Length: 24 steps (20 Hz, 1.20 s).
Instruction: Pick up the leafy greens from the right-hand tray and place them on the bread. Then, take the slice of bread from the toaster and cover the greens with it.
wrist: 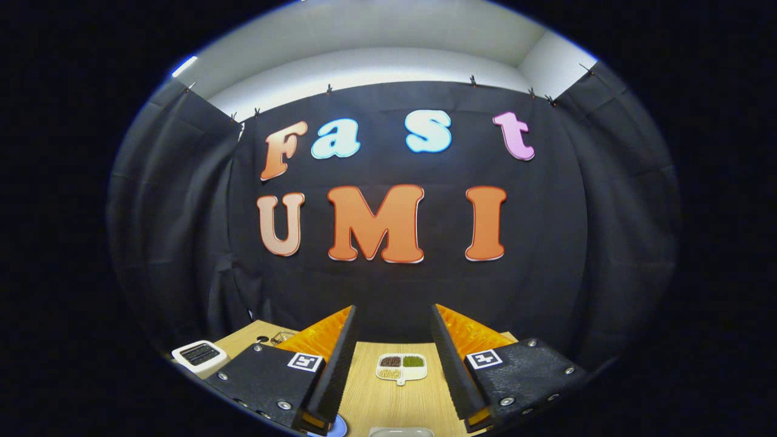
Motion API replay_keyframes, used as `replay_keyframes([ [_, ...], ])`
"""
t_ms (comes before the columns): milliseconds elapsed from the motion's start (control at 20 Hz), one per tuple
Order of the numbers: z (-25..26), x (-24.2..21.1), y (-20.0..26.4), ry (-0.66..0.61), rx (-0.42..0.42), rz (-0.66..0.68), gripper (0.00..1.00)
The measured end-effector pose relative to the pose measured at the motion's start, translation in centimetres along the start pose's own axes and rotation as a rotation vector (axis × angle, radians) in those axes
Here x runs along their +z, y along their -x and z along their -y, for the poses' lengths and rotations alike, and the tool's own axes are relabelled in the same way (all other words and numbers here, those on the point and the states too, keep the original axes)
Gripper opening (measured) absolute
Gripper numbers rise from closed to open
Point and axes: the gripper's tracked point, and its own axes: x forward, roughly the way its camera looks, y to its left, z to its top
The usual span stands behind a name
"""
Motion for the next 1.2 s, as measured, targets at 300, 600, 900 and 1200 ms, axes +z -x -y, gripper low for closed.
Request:
replay_keyframes([
  [300,1.5,3.3,1.4,-0.004,-0.009,0.074,0.91],
  [600,1.1,3.9,2.9,-0.002,0.007,0.066,0.97],
  [900,0.9,4.2,3.5,0.016,0.021,0.062,0.97],
  [1200,1.2,3.1,3.8,0.026,0.026,0.049,0.97],
])
